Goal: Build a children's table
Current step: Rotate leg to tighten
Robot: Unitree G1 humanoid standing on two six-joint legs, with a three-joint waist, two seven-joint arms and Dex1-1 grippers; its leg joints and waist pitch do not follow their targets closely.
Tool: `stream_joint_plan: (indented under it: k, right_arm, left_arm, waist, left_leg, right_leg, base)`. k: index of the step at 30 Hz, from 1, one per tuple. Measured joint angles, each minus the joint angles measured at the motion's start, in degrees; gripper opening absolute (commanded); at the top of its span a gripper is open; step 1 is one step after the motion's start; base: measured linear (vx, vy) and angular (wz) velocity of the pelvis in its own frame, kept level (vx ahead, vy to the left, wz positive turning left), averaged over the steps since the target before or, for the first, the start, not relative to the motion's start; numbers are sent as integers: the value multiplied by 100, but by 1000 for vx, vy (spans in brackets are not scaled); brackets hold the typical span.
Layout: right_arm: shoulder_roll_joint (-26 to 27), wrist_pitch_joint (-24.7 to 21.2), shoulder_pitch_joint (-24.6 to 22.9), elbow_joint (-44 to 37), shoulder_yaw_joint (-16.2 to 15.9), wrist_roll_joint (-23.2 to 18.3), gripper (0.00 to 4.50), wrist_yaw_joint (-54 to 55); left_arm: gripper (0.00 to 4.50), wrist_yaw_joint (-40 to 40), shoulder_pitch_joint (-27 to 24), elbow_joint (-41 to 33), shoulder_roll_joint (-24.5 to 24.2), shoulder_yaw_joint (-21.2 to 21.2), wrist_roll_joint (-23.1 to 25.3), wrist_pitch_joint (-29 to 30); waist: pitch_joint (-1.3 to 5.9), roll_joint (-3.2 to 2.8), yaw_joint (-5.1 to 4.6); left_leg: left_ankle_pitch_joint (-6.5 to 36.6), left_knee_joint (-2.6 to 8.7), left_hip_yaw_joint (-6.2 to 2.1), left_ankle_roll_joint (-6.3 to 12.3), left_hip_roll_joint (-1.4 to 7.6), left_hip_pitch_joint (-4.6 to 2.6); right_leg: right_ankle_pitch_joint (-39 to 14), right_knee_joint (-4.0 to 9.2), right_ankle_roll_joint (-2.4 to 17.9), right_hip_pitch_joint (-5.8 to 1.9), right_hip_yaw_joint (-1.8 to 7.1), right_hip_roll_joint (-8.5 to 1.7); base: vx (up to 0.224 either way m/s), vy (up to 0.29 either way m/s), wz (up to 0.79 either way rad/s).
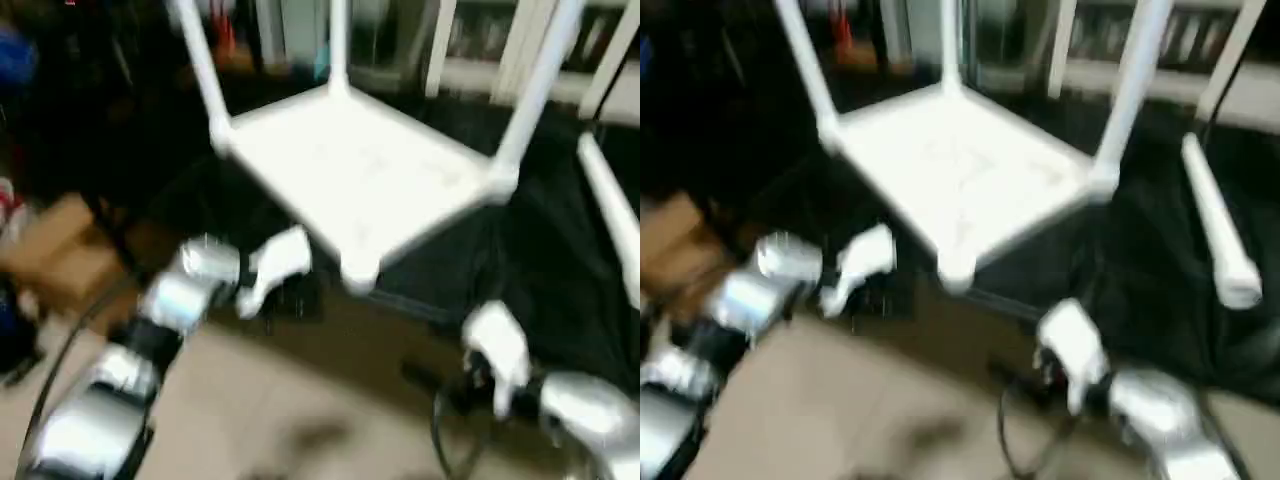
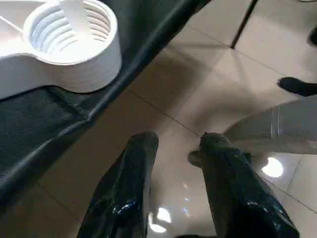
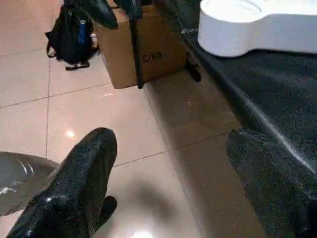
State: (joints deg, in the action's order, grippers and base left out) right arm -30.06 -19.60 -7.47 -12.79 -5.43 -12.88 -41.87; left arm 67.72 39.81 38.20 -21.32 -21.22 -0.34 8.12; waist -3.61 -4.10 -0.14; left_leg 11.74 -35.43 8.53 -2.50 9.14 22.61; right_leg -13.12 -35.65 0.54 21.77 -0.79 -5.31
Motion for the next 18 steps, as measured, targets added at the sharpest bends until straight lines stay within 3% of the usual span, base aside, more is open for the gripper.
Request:
stream_joint_plan:
  k: [7, 10, 18]
  right_arm:
    - [73, -16, 74, -18, -84, -1, 390, 7]
    - [73, -19, 72, -18, -86, -1, 390, 7]
    - [68, -32, 77, -22, -86, -2, 390, 13]
  left_arm:
    - [171, -467, 135, 310, 255, 232, 4, -232]
    - [171, -445, 136, 373, 385, 232, 2, -281]
    - [171, -1121, 506, 1355, 974, 227, 164, -900]
  waist:
    - [-16, 25, -131]
    - [-16, 30, -128]
    - [-15, 42, -96]
  left_leg:
    - [-1, 19, 46, 2, 1, 23]
    - [-80, 23, 65, 123, 2, 27]
    - [-81, 27, 180, 139, -2, 31]
  right_leg:
    - [-3, 151, -10, 4, 5, -20]
    - [78, 168, 5, 15, 7, -24]
    - [208, 169, 5, 21, 5, -111]
  base:
    - [0, 0, 0]
    - [0, 0, 0]
    - [7, 0, 1]
